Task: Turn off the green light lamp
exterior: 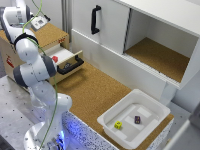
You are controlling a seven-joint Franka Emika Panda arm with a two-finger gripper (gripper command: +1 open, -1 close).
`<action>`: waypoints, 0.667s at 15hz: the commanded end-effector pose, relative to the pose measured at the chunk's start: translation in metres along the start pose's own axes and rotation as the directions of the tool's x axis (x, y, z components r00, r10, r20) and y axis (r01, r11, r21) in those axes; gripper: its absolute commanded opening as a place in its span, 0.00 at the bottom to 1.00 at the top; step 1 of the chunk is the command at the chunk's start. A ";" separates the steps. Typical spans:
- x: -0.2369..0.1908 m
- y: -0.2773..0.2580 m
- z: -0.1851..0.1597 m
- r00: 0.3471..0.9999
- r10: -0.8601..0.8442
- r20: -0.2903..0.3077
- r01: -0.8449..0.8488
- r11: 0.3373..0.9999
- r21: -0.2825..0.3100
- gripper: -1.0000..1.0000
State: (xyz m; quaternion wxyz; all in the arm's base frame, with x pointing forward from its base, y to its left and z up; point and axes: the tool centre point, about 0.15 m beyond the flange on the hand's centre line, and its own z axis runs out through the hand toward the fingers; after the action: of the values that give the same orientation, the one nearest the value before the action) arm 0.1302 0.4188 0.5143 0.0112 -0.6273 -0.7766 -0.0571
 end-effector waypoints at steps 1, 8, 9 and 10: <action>0.020 0.009 0.010 0.995 0.000 0.100 -0.002 1.000 0.022 0.00; 0.027 0.024 0.037 0.993 0.010 0.119 -0.016 0.999 0.046 0.00; 0.028 0.025 0.040 0.992 0.011 0.122 -0.017 0.999 0.046 0.00; 0.029 0.027 0.045 0.992 0.012 0.125 -0.018 0.999 0.051 0.00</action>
State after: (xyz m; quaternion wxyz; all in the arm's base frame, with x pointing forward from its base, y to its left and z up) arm 0.1397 0.4297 0.4913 0.0141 -0.6282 -0.7772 -0.0342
